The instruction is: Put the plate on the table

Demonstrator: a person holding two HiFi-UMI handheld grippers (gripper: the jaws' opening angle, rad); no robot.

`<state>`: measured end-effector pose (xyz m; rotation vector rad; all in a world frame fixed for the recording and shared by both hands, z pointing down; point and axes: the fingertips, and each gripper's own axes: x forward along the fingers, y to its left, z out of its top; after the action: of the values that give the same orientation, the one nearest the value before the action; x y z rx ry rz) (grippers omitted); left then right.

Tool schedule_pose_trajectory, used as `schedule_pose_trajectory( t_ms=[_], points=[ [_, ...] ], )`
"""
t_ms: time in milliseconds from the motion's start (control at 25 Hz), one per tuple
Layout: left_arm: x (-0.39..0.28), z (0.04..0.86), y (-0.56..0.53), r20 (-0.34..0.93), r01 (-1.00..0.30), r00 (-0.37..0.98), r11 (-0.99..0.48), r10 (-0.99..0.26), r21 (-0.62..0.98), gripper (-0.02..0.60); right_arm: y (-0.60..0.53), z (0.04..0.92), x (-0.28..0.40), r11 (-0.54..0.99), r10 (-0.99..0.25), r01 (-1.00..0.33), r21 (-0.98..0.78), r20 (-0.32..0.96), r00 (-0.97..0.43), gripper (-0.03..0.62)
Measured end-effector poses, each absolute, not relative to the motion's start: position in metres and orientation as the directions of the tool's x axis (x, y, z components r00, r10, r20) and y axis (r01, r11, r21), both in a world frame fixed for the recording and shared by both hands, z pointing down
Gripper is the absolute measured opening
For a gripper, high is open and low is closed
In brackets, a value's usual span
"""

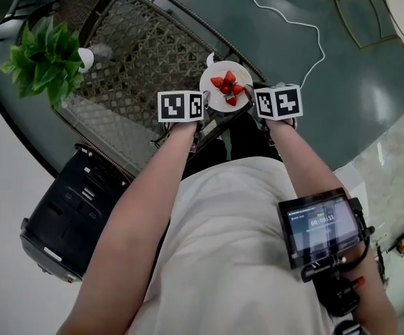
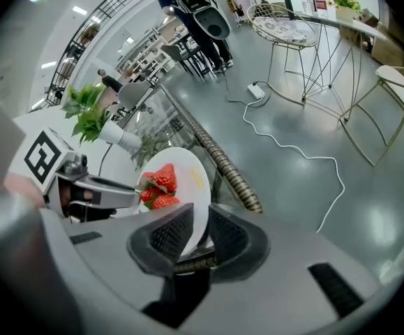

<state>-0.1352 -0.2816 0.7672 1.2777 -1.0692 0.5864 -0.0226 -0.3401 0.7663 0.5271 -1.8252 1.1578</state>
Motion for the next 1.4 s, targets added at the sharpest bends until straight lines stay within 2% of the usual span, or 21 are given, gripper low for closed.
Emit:
schedule_pose_trajectory(
  t_ms=[760, 960, 1400],
  points=[
    [-0.141, 0.762, -0.279, 0.879, -0.865, 0.418, 0.195, -0.229, 0.462, 0.068, -0.344, 0.770, -0.021, 0.475, 0.064, -0.722, -0.503, 0.838, -0.541, 0.049],
    [-0.146, 0.758, -0.278, 0.883, -0.870, 0.402, 0.199, -0.244, 0.451, 0.069, -0.348, 0.771, -0.018, 0.463, 0.046, -0.734, -0.497, 0.840, -0.540, 0.078],
    [-0.160, 0.741, -0.259, 0.863, -0.866, 0.415, 0.166, -0.286, 0.472, 0.069, -0.345, 0.761, -0.009, 0.427, -0.037, -0.780, -0.458, 0.853, -0.521, 0.080]
  ],
)
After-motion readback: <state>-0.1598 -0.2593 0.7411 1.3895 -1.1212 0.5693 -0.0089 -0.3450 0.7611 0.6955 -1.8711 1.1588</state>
